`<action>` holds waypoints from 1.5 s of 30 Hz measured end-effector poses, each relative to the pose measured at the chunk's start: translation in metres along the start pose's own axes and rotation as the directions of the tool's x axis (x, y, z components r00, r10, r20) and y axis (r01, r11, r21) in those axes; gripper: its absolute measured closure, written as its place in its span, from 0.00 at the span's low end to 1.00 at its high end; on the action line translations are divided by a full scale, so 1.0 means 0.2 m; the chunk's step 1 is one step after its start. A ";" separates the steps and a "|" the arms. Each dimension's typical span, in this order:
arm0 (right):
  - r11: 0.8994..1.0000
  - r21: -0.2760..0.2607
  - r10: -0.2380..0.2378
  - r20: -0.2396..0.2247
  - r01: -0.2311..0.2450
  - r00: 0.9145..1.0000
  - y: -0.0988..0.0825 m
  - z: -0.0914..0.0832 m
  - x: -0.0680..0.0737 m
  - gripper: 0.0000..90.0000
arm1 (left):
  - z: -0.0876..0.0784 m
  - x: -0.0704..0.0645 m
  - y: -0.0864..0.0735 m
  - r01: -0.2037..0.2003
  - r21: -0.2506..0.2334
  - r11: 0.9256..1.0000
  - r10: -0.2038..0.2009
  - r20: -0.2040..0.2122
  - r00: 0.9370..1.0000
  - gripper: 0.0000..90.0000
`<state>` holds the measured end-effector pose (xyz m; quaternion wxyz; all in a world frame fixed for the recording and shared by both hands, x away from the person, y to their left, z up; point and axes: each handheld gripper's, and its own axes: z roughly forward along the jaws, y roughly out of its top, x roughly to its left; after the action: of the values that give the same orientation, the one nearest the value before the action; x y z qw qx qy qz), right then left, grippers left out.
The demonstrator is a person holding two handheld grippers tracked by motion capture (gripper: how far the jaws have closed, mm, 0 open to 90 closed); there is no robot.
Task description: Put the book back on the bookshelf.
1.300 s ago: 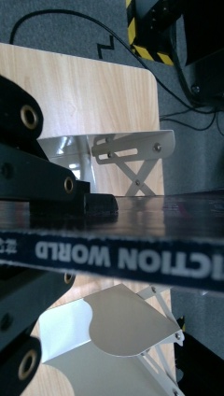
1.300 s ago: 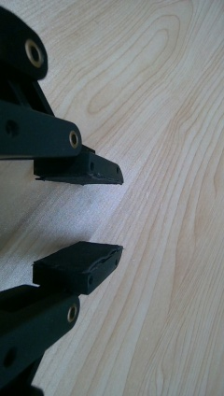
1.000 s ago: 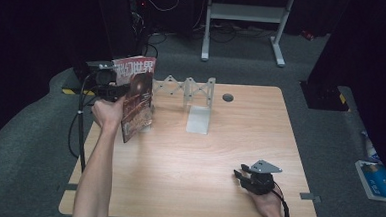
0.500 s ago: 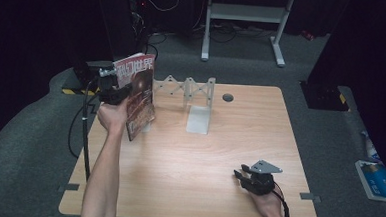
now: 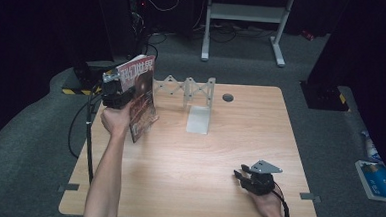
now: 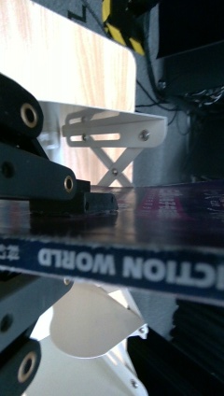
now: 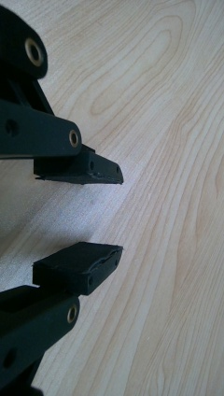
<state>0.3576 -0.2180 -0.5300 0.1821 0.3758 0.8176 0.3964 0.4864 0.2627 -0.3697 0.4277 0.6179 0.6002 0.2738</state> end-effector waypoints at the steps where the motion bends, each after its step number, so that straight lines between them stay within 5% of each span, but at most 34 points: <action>1: 1.000 0.000 0.000 0.000 0.000 1.000 0.00 0.00 0.00 0.65 | 0.00 0.00 0.00 -0.002 0.009 1.000 0.002 0.004 1.000 0.92; 8: 1.000 -0.001 -0.004 0.000 0.004 1.000 0.00 0.00 0.00 0.65 | 0.00 0.03 0.00 0.002 0.073 0.997 -0.003 0.010 1.000 0.91; 15: 1.000 -0.001 0.001 -0.002 -0.001 1.000 0.00 0.00 0.00 0.65 | 0.01 0.00 0.04 -0.060 0.153 0.986 0.059 0.011 0.998 0.90; 24: 1.000 -0.002 0.005 -0.005 -0.005 1.000 0.00 0.00 0.00 0.65 | 0.00 0.00 0.09 -0.082 0.255 0.964 0.084 0.003 0.996 0.89; 29: 1.000 -0.004 0.006 -0.007 -0.006 1.000 0.00 0.00 0.00 0.64 | -0.01 0.00 0.12 -0.107 0.310 0.945 0.117 -0.014 0.993 0.89; 34: 1.000 -0.003 0.007 -0.009 -0.007 1.000 0.00 0.00 0.00 0.64 | -0.02 0.00 0.15 -0.082 0.353 0.932 0.092 -0.010 0.996 0.86; 38: 1.000 -0.004 0.008 -0.010 -0.008 1.000 0.00 0.00 0.00 0.64 | -0.02 0.00 0.18 -0.104 0.399 0.911 0.121 -0.017 0.993 0.87; 42: 1.000 -0.004 0.008 -0.010 -0.008 1.000 0.00 0.00 0.00 0.64 | -0.02 0.00 0.18 -0.093 0.412 0.906 0.104 -0.004 0.995 0.90; 45: 1.000 -0.004 0.008 -0.010 -0.008 1.000 0.00 0.00 0.00 0.64 | -0.03 0.00 0.18 -0.073 0.409 0.910 0.076 0.010 0.997 0.92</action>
<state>0.3583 -0.2186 -0.5303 0.1768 0.3768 0.8162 0.4006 0.5003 0.2678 -0.3361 0.2766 0.7154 0.6213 0.1602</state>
